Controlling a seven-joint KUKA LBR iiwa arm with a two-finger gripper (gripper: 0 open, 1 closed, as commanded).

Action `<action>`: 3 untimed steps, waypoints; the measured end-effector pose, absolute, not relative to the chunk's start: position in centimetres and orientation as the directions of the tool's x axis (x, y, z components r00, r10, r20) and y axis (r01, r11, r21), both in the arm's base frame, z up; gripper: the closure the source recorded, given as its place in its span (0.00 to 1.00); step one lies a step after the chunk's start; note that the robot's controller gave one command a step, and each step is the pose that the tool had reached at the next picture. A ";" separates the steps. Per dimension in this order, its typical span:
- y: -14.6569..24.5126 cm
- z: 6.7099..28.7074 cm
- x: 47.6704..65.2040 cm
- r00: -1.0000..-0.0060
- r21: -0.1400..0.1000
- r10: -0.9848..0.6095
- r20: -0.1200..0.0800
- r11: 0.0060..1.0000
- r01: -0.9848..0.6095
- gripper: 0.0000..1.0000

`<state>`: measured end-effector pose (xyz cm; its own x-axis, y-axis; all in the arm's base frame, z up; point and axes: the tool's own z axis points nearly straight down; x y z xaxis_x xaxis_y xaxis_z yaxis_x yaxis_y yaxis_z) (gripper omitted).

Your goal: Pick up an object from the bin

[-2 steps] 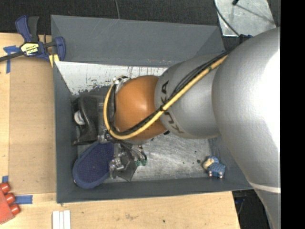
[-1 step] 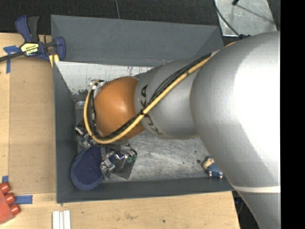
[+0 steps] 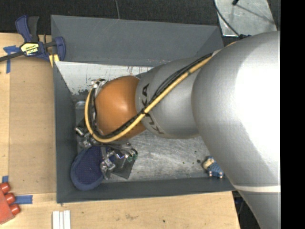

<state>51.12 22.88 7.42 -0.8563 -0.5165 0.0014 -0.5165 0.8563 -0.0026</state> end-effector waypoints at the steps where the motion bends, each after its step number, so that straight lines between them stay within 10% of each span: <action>1: 22.8 7.5 51.2 -0.857 -0.001 -0.516 0.001 0.857 -0.516 0.00; 2: 22.8 7.5 51.2 -0.857 0.000 -0.515 0.001 0.857 -0.515 0.00; 3: 22.7 7.6 51.3 -0.858 -0.001 -0.514 0.000 0.858 -0.514 1.00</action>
Offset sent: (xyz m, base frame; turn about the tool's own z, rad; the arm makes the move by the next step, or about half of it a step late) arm 0.0000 0.0000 0.0000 0.0000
